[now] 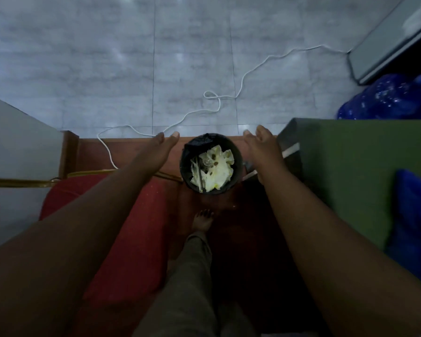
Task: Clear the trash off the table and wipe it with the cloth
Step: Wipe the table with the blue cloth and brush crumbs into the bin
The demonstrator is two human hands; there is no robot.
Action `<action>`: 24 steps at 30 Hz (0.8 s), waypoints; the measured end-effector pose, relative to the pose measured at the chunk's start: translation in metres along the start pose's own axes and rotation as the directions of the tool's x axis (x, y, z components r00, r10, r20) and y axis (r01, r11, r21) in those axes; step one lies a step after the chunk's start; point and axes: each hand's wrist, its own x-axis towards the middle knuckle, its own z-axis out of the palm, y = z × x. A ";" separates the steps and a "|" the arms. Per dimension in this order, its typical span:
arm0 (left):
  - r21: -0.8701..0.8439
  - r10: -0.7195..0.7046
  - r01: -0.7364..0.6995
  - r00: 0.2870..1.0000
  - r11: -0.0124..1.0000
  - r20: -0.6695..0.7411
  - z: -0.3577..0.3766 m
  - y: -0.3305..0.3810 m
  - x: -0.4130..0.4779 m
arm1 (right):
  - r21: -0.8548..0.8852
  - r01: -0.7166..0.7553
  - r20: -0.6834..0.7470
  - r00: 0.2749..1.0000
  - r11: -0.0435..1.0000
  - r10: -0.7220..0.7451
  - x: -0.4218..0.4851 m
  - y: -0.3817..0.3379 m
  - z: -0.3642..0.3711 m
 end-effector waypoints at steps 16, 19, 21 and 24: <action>0.127 0.372 -0.406 0.900 0.905 0.229 0.105 0.111 -0.256 | 0.168 0.161 -0.283 0.953 0.972 -0.109 -0.270 0.031 -0.206; 0.176 0.418 -0.469 0.870 0.865 0.261 0.126 0.117 -0.264 | 0.204 0.127 -0.339 0.939 0.971 -0.051 -0.282 0.056 -0.234; 0.197 0.435 -0.502 0.848 0.842 0.303 0.138 0.122 -0.262 | 0.214 0.102 -0.387 0.922 0.971 -0.011 -0.287 0.071 -0.250; 0.201 0.438 -0.530 0.821 0.824 0.367 0.157 0.140 -0.254 | 0.242 0.051 -0.454 0.888 0.969 0.067 -0.288 0.091 -0.273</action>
